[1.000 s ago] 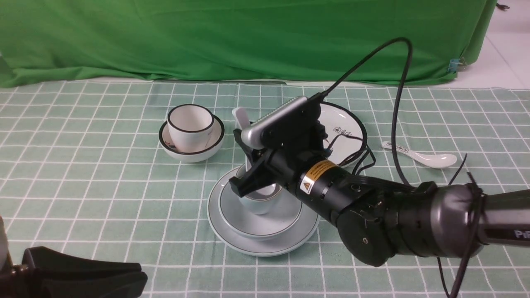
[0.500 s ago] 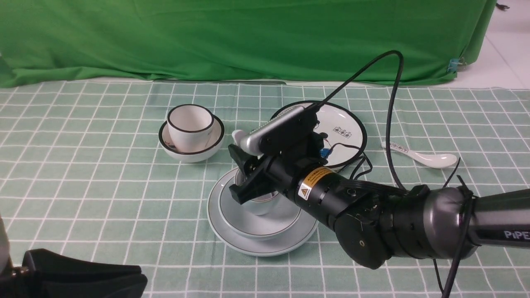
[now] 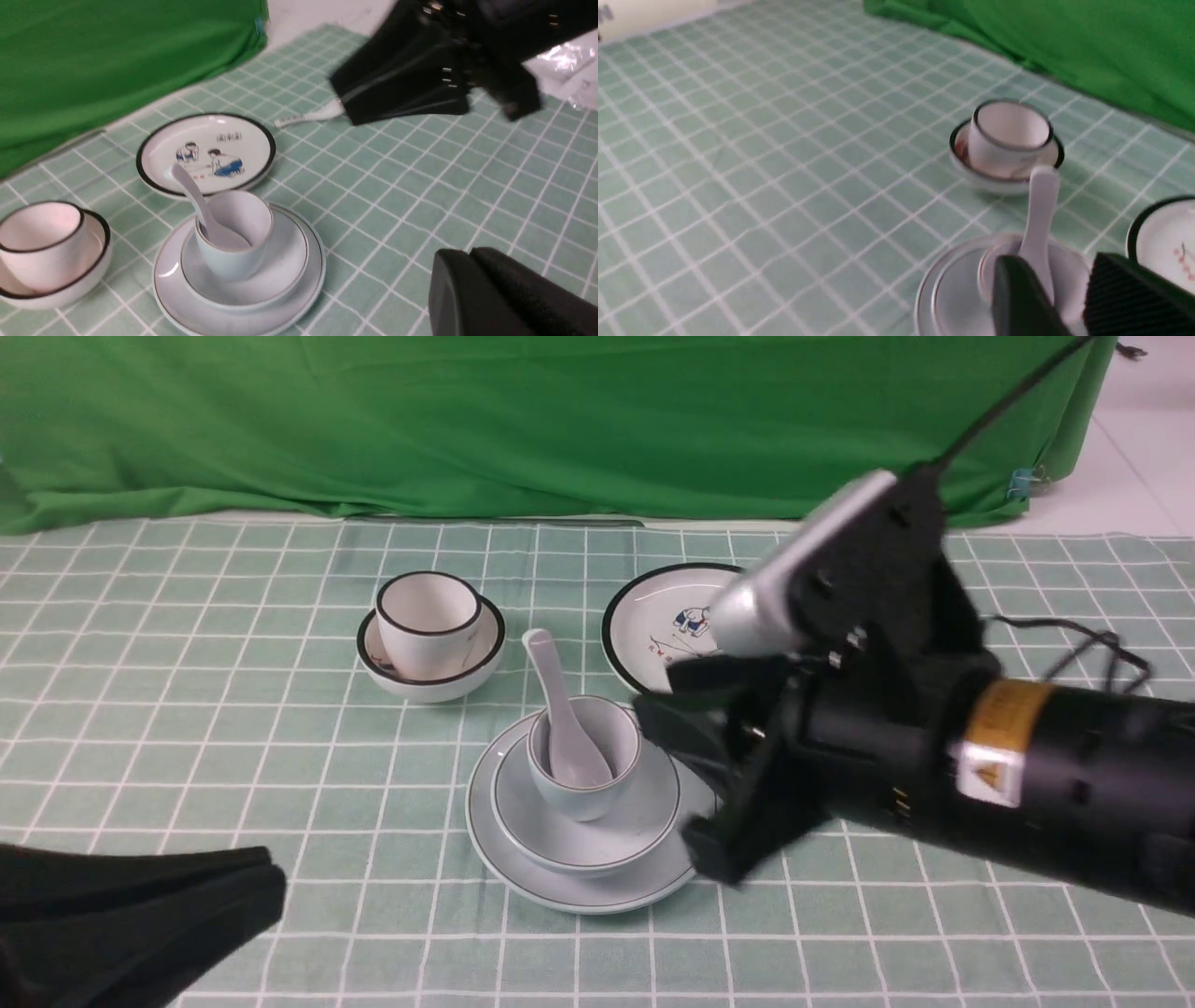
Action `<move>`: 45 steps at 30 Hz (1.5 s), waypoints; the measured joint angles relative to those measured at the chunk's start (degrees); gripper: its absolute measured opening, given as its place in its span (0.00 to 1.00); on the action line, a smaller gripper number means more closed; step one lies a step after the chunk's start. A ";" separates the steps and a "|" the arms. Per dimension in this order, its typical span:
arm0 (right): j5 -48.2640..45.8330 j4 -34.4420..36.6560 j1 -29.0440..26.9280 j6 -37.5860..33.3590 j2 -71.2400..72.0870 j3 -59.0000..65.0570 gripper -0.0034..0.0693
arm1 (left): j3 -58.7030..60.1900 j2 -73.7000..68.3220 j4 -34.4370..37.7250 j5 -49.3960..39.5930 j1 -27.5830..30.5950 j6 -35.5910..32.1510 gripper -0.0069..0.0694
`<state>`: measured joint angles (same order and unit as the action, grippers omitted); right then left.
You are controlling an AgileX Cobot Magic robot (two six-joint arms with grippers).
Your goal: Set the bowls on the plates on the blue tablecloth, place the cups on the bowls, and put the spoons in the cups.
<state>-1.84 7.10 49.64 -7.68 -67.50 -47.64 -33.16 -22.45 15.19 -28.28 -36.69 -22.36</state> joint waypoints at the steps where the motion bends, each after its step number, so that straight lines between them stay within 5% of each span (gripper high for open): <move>1: -4.39 0.00 0.30 0.88 2.78 0.92 0.24 | 1.94 2.65 0.00 2.03 0.00 0.00 0.10; 5: -13.63 0.07 0.44 6.43 13.29 6.58 0.08 | 11.68 9.95 0.05 13.70 0.00 0.00 0.10; 10: -15.11 0.07 0.46 10.88 21.47 12.53 0.08 | 20.56 11.78 0.05 26.62 0.00 0.00 0.10; 27: -15.18 0.07 -0.21 11.54 25.71 15.44 0.15 | 33.07 11.78 -0.30 27.58 0.00 0.00 0.10; 31: -14.55 1.27 -12.70 10.92 30.11 18.05 0.09 | 33.53 11.78 -1.34 27.33 0.00 0.00 0.10; 37: -12.19 2.67 -32.70 -0.32 45.21 34.28 0.07 | 33.53 11.78 -1.61 26.10 0.00 0.00 0.10; 45: -11.47 2.86 -47.15 -2.46 63.55 47.78 0.07 | 33.53 11.78 -1.61 25.92 0.00 0.00 0.11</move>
<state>-13.30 9.96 2.50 -10.14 -3.95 0.13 0.37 -10.67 13.59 -2.36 -36.69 -22.36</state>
